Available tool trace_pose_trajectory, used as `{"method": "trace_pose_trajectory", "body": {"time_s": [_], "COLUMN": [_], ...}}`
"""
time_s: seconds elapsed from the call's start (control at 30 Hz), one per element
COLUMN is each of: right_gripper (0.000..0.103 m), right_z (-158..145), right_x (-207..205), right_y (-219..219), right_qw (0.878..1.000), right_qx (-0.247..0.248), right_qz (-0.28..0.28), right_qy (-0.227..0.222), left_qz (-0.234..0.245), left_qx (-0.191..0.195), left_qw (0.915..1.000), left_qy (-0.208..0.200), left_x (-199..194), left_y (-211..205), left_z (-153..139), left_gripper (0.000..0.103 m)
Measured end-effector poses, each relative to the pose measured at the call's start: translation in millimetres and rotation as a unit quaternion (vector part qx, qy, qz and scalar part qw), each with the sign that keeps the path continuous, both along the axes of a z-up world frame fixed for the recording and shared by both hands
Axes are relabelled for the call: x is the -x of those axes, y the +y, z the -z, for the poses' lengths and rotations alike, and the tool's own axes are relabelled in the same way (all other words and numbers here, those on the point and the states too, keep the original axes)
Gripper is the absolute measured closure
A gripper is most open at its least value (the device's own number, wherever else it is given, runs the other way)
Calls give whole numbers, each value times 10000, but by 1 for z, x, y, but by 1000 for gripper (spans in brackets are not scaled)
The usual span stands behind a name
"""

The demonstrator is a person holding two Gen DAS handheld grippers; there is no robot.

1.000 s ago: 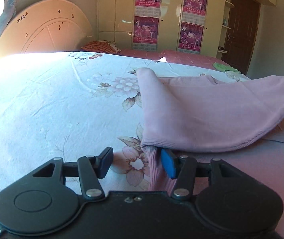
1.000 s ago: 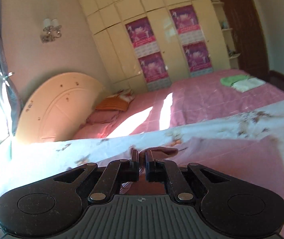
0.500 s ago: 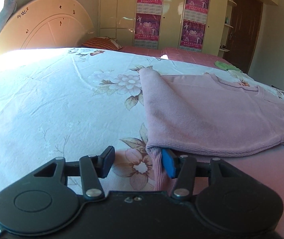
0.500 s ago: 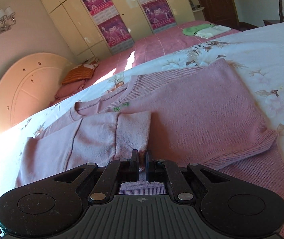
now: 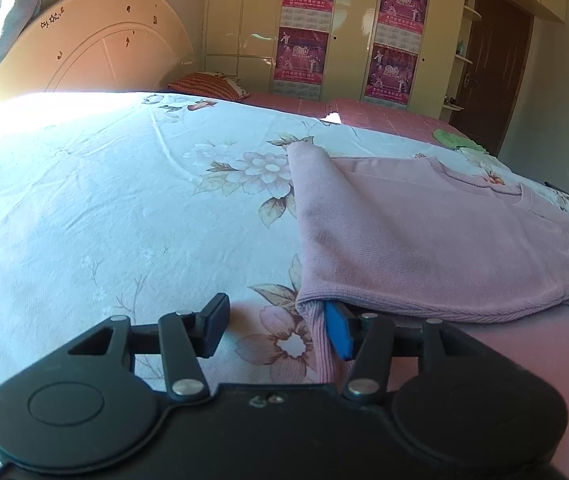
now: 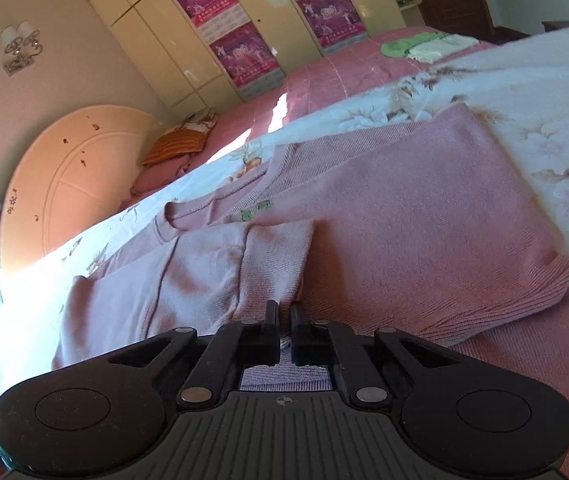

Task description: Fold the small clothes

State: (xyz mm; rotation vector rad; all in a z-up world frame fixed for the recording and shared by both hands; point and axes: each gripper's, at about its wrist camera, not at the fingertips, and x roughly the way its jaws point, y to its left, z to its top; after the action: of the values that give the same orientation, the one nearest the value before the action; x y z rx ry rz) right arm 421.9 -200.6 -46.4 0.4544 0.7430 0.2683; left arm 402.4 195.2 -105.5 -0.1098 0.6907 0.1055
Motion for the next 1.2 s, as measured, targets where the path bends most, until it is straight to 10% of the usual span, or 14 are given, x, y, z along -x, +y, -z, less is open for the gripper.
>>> {"method": "trace_pose_trajectory", "body": {"time_s": [0.3, 0.33, 0.4, 0.73, 0.8, 0.97, 1.2], "right_gripper": [96, 89, 39, 65, 100, 103, 103], "right_z": [3, -2, -8, 15, 13, 15, 2], "right_x": [11, 12, 10, -67, -65, -46, -70], "right_y": [-1, -6, -17, -5, 5, 11, 41], "right_qw": [9996, 9992, 9990, 9980, 9985, 9891, 9916], "right_qx": [197, 208, -34, -60, 384, 1471, 1213], "right_qz": [163, 333, 429, 352, 147, -13, -279], "right_qy": [156, 70, -118, 512, 358, 74, -339], "left_qz": [413, 447, 423, 783, 787, 846, 1059], "left_qx": [-142, -106, 95, 456, 275, 137, 8], "left_qw": [9989, 9988, 9991, 9958, 9965, 9963, 9943], "left_qy": [184, 182, 43, -103, 41, -4, 106], "left_x": [9, 13, 21, -87, -100, -97, -157], "left_y": [5, 7, 11, -23, -29, -22, -27], "left_z": [-7, -12, -27, -16, 2, -5, -6], "left_gripper": [50, 50, 51, 47, 46, 45, 28]}}
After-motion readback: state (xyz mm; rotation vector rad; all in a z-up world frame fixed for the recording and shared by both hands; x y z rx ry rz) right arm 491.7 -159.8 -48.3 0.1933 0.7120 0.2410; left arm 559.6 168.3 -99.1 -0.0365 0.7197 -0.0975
